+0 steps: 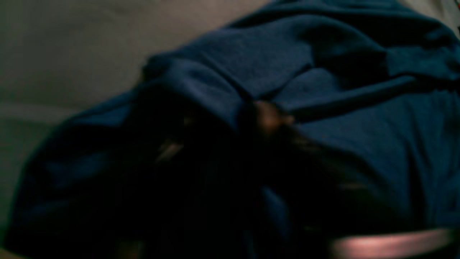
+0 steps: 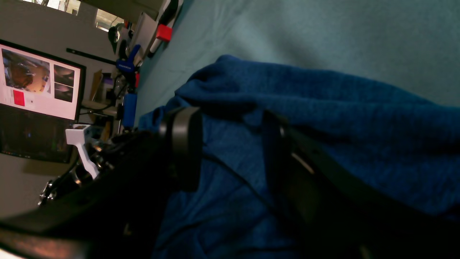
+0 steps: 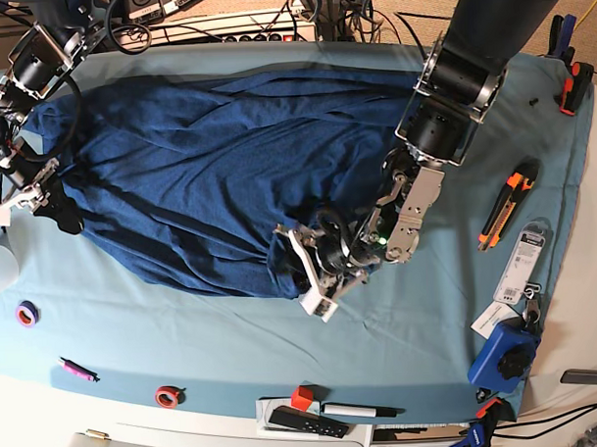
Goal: Layout the t-shirt on the table in an organized manner, then fold the t-shirt properly
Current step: 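Pull the pinched shirt fabric with the left gripper toward the table edge, then release the fabric and move the left gripper to the shirt's side edge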
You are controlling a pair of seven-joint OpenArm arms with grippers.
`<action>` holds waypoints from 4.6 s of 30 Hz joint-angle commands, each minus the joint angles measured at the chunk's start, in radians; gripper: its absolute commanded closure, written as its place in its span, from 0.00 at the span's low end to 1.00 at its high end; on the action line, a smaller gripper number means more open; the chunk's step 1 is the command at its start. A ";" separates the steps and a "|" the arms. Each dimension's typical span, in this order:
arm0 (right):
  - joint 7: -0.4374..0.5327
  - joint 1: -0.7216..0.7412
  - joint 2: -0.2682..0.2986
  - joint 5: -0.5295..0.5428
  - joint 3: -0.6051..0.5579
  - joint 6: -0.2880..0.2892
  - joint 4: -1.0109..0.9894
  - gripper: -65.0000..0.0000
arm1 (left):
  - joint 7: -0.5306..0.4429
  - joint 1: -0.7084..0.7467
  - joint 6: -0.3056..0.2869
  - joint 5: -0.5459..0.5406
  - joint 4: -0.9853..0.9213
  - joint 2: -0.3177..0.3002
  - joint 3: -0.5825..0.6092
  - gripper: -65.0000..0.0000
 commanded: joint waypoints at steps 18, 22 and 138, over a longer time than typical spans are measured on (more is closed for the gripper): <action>0.015 0.017 0.014 -0.003 0.001 0.005 0.015 0.58 | -0.042 -0.162 -0.006 -0.055 0.018 -0.049 -0.150 1.00; 0.015 0.017 0.014 -0.003 0.001 0.005 0.015 0.58 | -0.082 -0.198 -0.005 -0.055 0.017 -0.039 -0.147 1.00; 0.020 0.017 0.014 -0.002 0.001 0.005 0.015 0.58 | 0.070 -0.218 -0.163 -0.247 -0.135 -0.297 -0.206 1.00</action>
